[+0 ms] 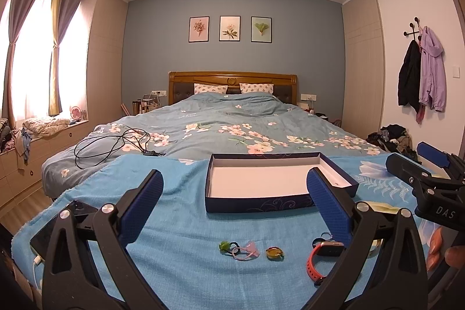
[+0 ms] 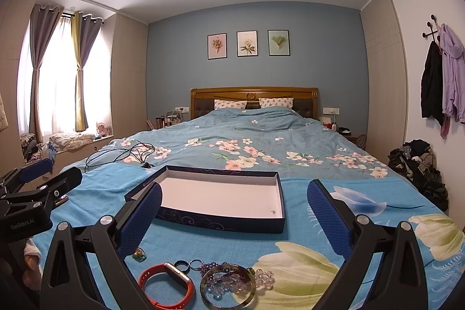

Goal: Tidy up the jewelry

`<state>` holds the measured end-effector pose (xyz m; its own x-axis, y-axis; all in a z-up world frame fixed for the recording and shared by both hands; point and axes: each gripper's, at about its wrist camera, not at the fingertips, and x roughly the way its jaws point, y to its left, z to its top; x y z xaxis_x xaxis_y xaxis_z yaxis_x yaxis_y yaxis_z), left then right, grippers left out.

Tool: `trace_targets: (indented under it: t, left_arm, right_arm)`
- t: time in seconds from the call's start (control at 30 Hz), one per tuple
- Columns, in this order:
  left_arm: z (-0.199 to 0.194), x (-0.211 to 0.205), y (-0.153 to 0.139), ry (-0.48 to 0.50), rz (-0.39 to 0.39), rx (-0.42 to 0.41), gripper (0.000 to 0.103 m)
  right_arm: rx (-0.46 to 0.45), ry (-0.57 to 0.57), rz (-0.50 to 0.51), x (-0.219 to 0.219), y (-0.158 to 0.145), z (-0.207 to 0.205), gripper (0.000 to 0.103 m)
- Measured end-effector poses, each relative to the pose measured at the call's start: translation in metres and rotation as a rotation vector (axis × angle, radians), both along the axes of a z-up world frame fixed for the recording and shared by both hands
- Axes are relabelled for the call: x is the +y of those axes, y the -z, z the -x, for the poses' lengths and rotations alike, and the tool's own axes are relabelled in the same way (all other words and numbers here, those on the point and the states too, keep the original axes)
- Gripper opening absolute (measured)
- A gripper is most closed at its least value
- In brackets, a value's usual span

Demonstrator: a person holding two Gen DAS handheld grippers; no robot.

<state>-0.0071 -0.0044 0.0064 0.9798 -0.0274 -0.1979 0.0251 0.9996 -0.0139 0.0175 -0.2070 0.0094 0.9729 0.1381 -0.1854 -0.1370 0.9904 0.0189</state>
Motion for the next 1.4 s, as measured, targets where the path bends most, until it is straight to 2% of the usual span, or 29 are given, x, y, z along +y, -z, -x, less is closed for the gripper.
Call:
trace_targets:
  t: [1.4]
  left_arm:
    - [0.0008,0.0007,0.0020,0.006,0.007,-0.001,0.097]
  right_arm:
    - [-0.002,-0.008,-0.013,0.0008,0.0019,0.0014,0.097]
